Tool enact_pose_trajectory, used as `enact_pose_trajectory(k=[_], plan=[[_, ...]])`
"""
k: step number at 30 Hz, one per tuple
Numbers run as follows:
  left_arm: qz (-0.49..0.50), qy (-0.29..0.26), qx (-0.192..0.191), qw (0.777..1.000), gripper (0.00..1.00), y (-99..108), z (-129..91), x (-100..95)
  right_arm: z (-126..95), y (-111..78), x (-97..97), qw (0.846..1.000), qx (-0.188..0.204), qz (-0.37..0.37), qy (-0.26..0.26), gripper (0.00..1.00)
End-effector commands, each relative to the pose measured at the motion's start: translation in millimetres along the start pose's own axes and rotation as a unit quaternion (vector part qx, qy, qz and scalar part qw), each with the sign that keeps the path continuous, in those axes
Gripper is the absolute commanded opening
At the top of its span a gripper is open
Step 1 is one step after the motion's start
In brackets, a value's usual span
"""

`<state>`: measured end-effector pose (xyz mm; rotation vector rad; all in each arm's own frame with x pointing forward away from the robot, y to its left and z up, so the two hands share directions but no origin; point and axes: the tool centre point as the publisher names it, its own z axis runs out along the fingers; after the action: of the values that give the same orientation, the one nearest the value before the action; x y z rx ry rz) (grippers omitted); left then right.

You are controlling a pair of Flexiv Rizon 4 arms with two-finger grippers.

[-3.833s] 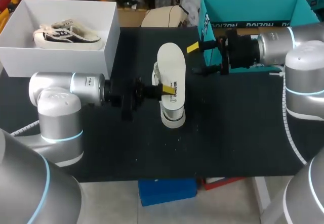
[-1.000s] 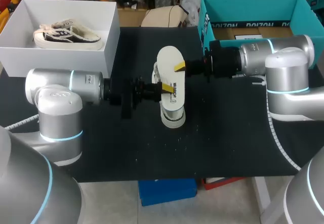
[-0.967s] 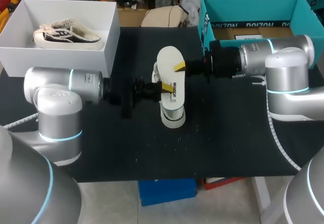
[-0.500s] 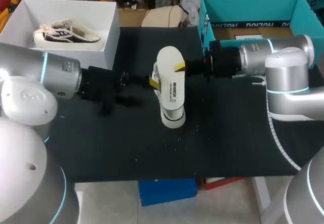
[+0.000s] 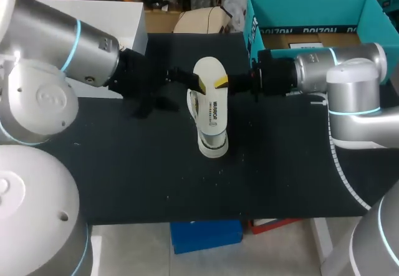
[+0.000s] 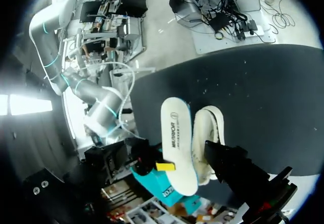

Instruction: Take the shoe out of the shoebox, open the shoe tongue, remove and reinsert the insole, then place the shoe into the shoebox

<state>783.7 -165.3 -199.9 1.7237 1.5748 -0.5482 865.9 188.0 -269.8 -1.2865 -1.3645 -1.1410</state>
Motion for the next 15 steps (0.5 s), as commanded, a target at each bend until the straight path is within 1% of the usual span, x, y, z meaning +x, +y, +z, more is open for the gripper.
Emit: enact_pose_trajectory(k=[1,6,10,11,15], plan=[[0.05,0.507,-0.002,0.86,1.0,7.4,27.0,-5.3,1.0,-0.3,-0.2,1.0,-0.001,0.0,-0.001,0.0],[0.054,0.55,-0.002,0.833,1.0,7.4,27.0,-5.3,1.0,-0.3,-0.2,1.0,-0.001,0.0,-0.001,0.0],[0.054,0.55,-0.002,0.833,1.0,7.4,27.0,-5.3,1.0,-0.3,-0.2,1.0,-0.001,0.0,-0.001,0.0],[0.059,0.545,-0.004,0.836,1.0,7.1,27.9,-7.9,1.0,-0.3,-0.2,1.0,-0.001,0.0,-0.001,0.0],[0.051,0.504,0.001,0.862,1.0,7.4,29.1,-11.9,1.0,-0.3,-0.2,1.0,-0.001,0.0,-0.001,0.0]])
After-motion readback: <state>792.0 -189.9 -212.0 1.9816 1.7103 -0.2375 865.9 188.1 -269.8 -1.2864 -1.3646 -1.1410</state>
